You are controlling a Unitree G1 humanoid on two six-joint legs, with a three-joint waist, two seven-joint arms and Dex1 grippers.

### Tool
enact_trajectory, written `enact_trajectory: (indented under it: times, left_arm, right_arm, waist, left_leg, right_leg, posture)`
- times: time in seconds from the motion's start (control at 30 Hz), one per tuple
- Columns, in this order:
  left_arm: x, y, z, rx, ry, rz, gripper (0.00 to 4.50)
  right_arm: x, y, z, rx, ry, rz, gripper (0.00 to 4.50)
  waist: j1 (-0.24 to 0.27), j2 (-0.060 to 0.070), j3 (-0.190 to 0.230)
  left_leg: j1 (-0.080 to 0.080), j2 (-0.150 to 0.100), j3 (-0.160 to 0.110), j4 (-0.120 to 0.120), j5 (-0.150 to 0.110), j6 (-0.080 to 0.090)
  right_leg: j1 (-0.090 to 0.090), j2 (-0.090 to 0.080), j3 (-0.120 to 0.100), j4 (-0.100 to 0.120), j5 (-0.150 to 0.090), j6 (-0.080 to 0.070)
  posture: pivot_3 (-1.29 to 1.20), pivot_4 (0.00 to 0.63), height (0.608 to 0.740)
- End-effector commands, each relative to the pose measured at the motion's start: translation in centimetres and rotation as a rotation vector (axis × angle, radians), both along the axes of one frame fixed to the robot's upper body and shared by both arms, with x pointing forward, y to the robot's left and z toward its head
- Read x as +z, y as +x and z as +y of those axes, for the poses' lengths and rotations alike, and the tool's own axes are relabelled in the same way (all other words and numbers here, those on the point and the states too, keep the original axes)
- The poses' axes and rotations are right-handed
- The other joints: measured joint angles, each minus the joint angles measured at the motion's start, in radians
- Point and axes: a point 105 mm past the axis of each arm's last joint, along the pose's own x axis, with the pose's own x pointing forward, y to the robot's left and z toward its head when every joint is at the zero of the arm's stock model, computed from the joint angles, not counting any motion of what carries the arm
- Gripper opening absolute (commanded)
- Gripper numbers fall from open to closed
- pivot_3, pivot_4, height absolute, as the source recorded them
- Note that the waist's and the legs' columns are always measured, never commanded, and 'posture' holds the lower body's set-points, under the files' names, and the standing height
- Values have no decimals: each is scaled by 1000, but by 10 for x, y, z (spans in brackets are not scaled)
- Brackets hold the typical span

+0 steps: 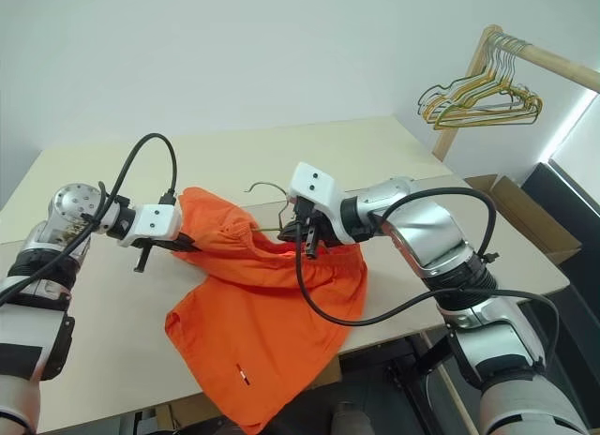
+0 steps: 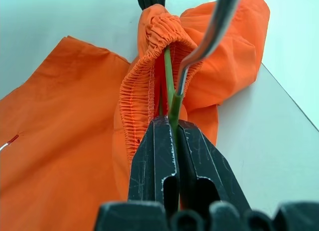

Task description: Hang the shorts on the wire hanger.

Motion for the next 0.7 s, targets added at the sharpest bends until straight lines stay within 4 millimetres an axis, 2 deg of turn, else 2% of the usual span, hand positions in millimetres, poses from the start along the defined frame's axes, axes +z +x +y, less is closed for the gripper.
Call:
enact_trajectory:
  times: [0.03, 0.3, 0.7]
  left_arm:
    - [22, 8, -4, 25, -70, -50, 19]
    - [42, 12, 3, 96, -138, -59, 19]
    - [55, 14, 9, 147, -163, -86, 19]
  right_arm:
    - [7, 1, -7, -10, 1, -52, 0]
    - [-14, -3, -19, -50, -21, -42, 0]
    - [-23, -6, -30, -106, -30, -12, 0]
  waist:
    - [1, 0, 0]
    - [1, 0, 0]
    - [9, 0, 0]
  left_leg:
    - [0, 0, 0, 0, 0, 0]
    - [0, 0, 0, 0, 0, 0]
    - [0, 0, 0, 0, 0, 0]
  right_leg:
    - [0, 0, 0, 0, 0, 0]
    - [0, 0, 0, 0, 0, 0]
    - [0, 0, 0, 0, 0, 0]
  posture:
    - [-65, 0, 740]
    - [-47, 0, 740]
    - [-50, 0, 740]
